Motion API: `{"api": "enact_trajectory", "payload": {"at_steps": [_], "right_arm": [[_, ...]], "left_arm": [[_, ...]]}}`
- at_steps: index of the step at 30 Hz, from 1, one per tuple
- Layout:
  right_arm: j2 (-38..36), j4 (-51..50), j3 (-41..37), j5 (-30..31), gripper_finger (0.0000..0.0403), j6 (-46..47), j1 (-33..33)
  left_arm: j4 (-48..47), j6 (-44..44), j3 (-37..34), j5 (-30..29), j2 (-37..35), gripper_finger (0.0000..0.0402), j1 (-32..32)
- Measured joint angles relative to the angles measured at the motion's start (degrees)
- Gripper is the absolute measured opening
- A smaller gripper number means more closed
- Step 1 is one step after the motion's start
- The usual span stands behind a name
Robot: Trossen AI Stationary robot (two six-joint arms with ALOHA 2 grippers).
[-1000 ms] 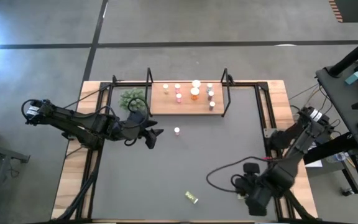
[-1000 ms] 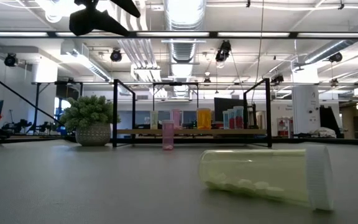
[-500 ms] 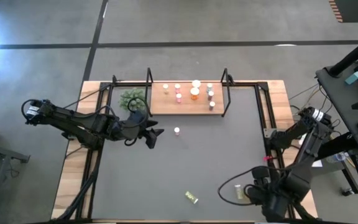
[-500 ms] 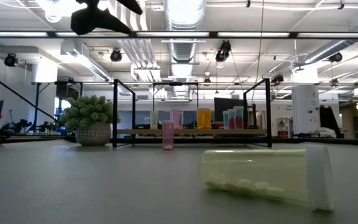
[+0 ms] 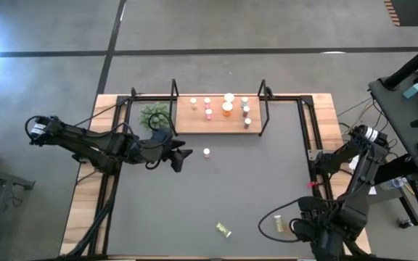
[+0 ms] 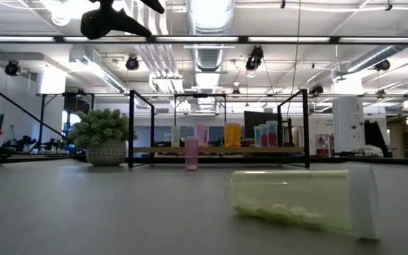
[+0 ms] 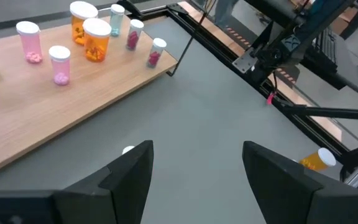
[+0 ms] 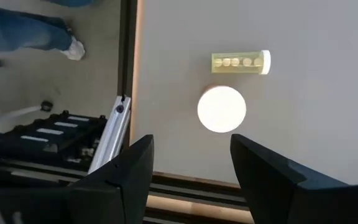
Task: Pick and place medicine bottles onto shelf by color
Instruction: Put the orange pill bottle on the shelf aligned with the other orange pill bottles
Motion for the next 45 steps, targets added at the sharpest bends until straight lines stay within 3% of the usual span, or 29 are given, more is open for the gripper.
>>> {"api": "enact_trajectory", "payload": {"at_steps": [18,37,45], "right_arm": [[0.0,-0.5,-0.1,0.1,0.0203,-3.1,0.9],[0.0,0.4,-0.1,0.1,0.0203,2.4,1.0],[0.0,0.4,-0.1,1.0,0.0175,-0.4,1.0]], "left_arm": [[0.0,0.0,0.0,0.0,0.0,0.0231,0.0],[0.0,0.0,0.0,0.0,0.0,0.0231,0.0],[0.0,0.0,0.0,0.0,0.0,0.0231,0.0]]}}
